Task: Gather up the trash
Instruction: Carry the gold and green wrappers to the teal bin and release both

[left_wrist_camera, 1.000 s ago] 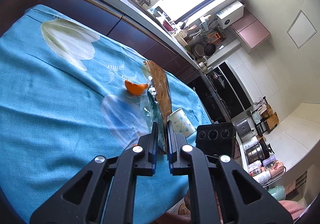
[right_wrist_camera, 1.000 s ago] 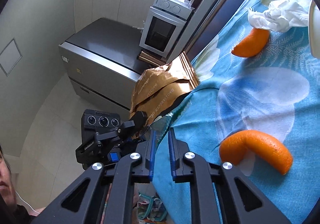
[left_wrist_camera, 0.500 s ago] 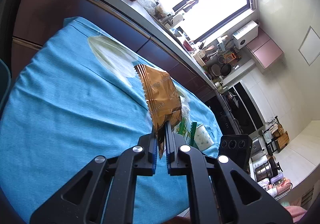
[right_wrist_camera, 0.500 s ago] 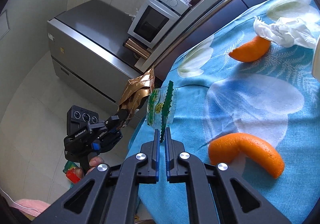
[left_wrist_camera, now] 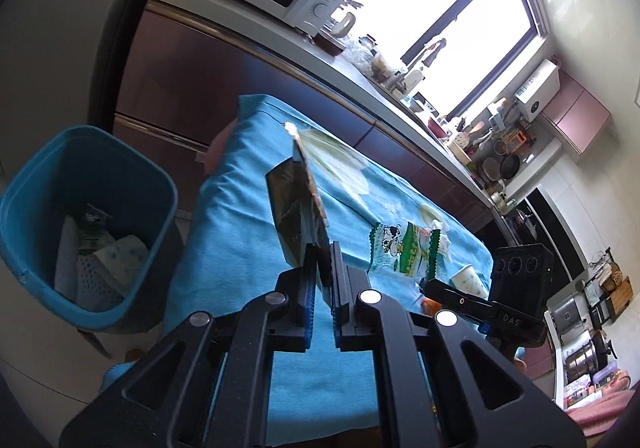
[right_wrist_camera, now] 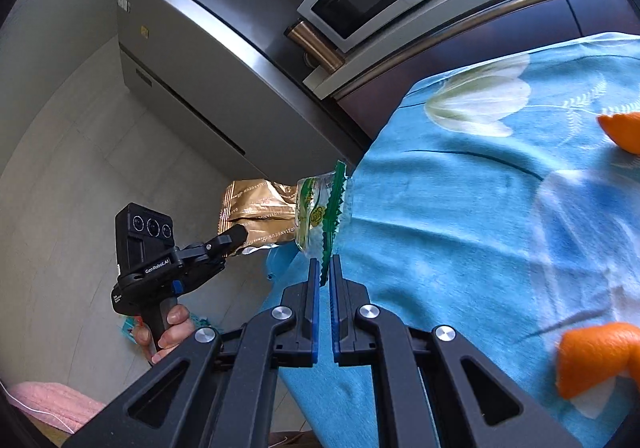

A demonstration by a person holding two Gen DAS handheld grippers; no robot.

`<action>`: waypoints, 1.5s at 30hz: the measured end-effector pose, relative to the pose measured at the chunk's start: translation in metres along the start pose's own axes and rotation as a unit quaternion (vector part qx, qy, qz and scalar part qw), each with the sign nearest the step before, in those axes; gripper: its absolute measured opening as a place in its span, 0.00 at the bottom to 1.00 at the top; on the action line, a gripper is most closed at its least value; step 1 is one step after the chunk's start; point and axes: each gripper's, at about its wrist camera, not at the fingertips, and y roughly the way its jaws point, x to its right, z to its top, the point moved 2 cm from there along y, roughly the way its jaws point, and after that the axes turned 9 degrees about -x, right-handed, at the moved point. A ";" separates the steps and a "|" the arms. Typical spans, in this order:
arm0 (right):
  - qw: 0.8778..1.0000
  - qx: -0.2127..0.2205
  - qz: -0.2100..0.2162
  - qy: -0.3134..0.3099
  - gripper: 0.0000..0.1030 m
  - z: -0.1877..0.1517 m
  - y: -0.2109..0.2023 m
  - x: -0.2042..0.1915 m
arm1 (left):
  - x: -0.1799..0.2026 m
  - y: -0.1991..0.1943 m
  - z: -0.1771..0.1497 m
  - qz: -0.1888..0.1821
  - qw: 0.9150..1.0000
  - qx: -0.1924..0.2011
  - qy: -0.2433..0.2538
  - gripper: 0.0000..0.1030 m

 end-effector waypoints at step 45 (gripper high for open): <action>0.970 -0.202 -0.066 -0.118 0.05 0.035 0.204 -0.075 | -0.149 -0.038 0.037 0.198 0.975 0.052 -0.091 0.06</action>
